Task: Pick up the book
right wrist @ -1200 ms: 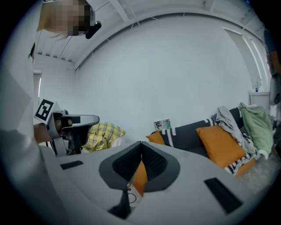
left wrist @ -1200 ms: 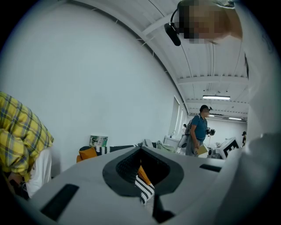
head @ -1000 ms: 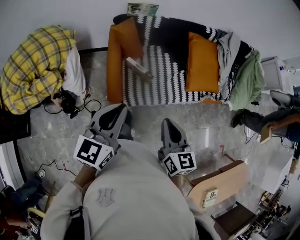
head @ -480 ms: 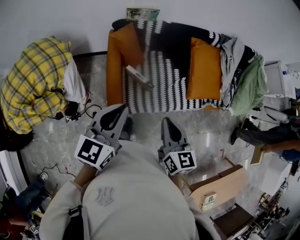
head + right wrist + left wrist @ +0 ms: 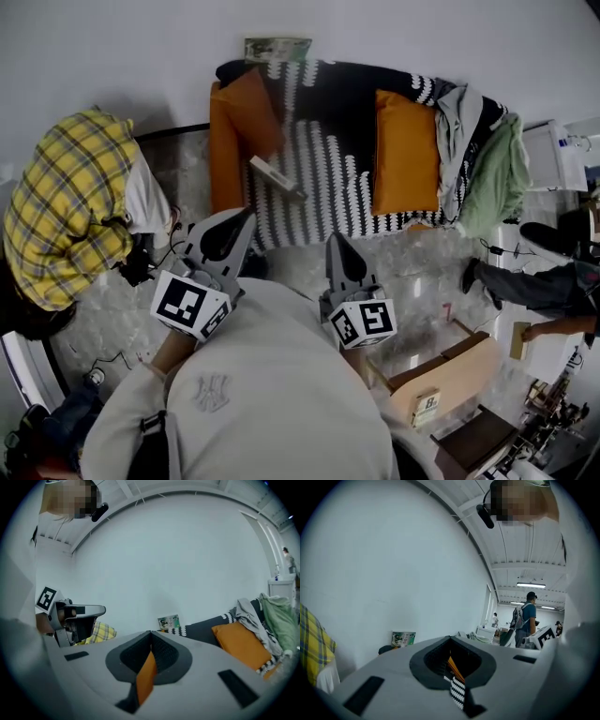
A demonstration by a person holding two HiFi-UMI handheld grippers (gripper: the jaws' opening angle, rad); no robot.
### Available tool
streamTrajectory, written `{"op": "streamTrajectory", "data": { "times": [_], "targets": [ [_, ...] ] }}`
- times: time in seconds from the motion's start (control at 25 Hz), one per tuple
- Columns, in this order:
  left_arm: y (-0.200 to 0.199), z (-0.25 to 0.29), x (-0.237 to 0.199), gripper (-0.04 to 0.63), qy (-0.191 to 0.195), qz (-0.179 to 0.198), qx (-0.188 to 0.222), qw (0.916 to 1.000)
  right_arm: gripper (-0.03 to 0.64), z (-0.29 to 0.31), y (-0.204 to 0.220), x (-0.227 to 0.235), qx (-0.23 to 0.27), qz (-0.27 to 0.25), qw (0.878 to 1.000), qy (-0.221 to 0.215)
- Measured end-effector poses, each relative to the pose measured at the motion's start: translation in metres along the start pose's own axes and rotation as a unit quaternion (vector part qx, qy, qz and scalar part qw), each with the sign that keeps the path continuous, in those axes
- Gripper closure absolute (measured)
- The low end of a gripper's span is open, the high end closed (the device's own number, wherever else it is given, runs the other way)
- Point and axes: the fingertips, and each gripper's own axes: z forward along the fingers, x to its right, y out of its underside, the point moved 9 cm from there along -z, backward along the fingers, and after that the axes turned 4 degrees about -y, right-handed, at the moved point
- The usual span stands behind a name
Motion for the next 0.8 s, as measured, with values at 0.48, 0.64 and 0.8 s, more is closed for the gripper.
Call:
{"op": "streamTrajectory", "data": {
  "times": [0.48, 0.64, 0.8],
  "targets": [
    [-0.001, -0.008, -0.022, 0.586, -0.009, -0.012, 0.002, 0.9999, 0.598, 0.009, -0.004, -0.014, -0.003, -0.005, 1.0, 0.005],
    [0.002, -0.013, -0.023, 0.586, -0.02, -0.008, -0.001, 0.9998, 0.598, 0.013, -0.001, -0.014, -0.009, -0.002, 1.0, -0.004],
    [0.006, -0.014, -0.024, 0.586, -0.033, -0.013, -0.01, 0.9993, 0.598, 0.02, 0.001, -0.013, -0.016, 0.001, 1.0, -0.017]
  ]
}}
